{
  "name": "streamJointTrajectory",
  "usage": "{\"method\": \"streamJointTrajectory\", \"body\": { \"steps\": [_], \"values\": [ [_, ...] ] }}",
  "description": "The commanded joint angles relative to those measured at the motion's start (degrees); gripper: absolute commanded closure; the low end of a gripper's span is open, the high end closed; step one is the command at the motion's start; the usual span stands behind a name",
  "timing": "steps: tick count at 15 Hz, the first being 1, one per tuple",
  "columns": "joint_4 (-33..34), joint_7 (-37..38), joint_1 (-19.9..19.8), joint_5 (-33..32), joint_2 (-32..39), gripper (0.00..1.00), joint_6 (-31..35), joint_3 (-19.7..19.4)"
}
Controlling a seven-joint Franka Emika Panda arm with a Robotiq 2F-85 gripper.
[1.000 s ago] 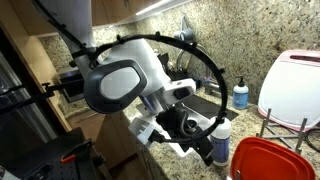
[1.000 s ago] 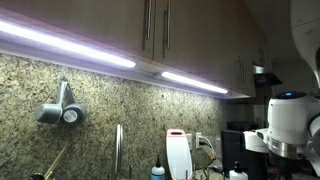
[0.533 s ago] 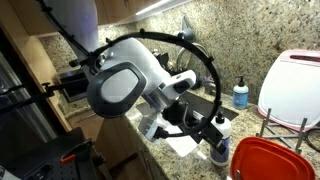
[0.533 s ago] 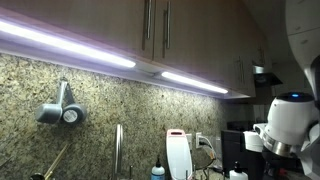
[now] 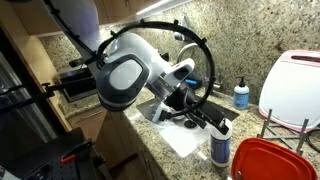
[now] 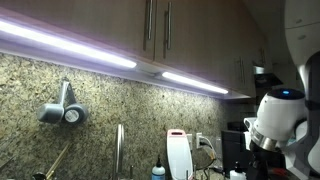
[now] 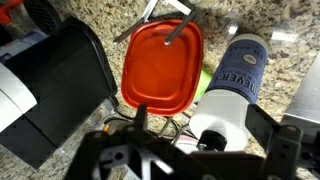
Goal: Put the right bottle into the sink
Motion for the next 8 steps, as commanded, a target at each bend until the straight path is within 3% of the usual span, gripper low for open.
{"method": "streamJointTrajectory", "body": {
  "steps": [1,8],
  "values": [
    [-0.1,0.9,0.4,-0.9,-0.2,0.0,-0.1,-0.5],
    [1.7,1.6,1.1,-0.4,-0.9,0.0,-0.1,-0.2]
  ]
}}
